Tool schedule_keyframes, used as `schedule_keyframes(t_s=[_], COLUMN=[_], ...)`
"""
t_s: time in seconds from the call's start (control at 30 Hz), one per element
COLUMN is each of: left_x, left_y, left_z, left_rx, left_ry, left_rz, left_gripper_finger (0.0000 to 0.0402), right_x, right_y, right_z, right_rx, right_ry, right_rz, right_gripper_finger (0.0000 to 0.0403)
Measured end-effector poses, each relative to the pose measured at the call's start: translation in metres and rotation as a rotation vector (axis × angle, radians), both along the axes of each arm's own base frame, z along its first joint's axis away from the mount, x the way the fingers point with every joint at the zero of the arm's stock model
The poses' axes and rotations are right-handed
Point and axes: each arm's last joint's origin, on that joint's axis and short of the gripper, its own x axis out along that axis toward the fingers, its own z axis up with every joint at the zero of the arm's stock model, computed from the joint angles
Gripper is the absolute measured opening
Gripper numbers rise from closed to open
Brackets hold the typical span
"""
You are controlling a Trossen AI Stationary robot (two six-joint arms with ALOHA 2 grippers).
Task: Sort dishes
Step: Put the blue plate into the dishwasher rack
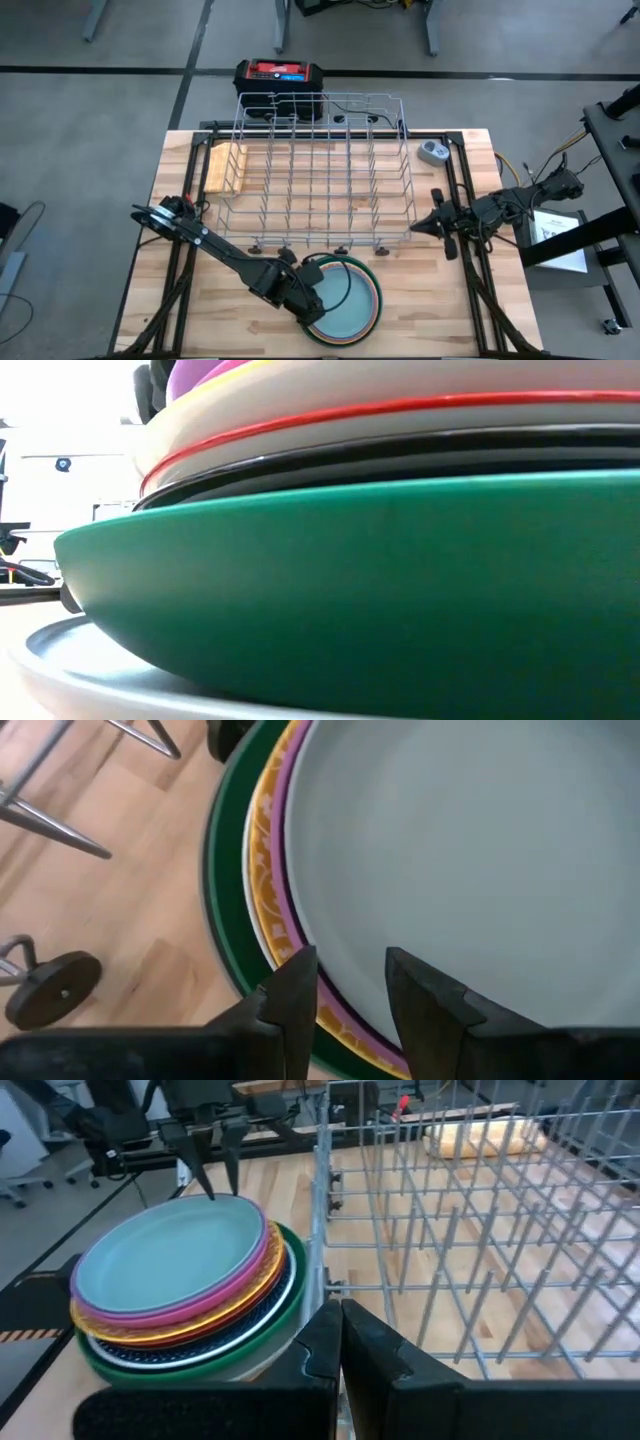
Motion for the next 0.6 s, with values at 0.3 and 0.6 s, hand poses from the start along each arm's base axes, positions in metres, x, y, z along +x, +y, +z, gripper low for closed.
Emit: schedule_keyframes(t_s=[0.3,0.6], left_x=[-0.0001,-0.0002], left_y=[0.0007,0.0024], left_z=[-0.0003,-0.0008], left_rx=[0.017,0.065], left_ry=[-0.006,-0.024], left_rz=[0.010,0.026], left_gripper_finger=[0.0112,0.0112], right_x=[0.0001,0.0001], right_y=[-0.0006,-0.0006], right_z=[-0.0001,-0.0002], right_rx=[-0.009,-0.016], right_ry=[-0.002,-0.003], right_rz=[-0.019,-0.017], right_gripper_finger=[0.0000,0.0000])
